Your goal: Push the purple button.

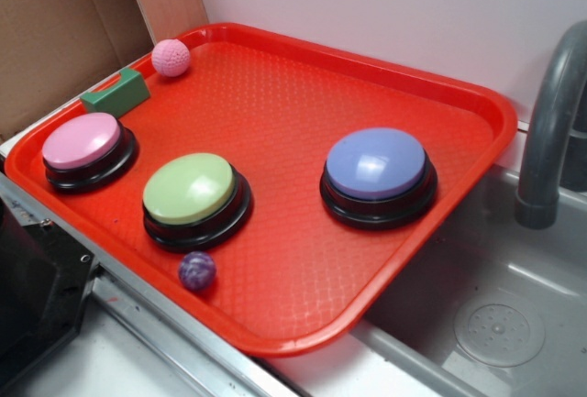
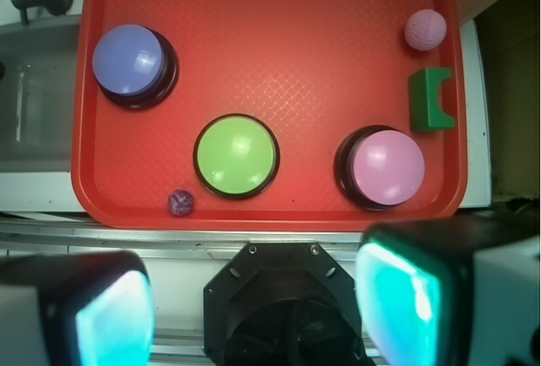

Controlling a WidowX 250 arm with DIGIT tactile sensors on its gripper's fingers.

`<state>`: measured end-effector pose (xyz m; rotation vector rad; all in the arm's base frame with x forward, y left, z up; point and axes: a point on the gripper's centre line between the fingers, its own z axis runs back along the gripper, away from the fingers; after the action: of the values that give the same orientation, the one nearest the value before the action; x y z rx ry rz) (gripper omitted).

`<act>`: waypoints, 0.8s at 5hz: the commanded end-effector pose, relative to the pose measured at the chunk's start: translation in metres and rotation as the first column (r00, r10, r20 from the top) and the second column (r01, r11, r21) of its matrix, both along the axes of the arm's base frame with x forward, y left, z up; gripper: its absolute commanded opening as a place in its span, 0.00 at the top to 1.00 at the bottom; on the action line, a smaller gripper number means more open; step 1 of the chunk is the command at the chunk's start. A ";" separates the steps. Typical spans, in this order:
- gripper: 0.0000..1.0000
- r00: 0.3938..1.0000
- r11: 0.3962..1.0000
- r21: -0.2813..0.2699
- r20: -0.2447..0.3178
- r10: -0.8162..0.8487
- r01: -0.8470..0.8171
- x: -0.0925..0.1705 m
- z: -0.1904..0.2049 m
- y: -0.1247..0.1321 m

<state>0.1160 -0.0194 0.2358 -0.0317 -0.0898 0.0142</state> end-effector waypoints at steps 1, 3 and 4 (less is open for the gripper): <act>0.00 1.000 1.000 0.000 0.000 0.000 0.000 0.000 0.000 0.000; 0.00 0.925 0.925 0.090 -0.133 -0.356 0.369 0.099 -0.094 -0.035; 0.00 0.918 0.921 0.080 -0.147 -0.368 0.382 0.126 -0.125 -0.058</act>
<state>0.2356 -0.0699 0.0991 0.0735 0.0898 -0.3626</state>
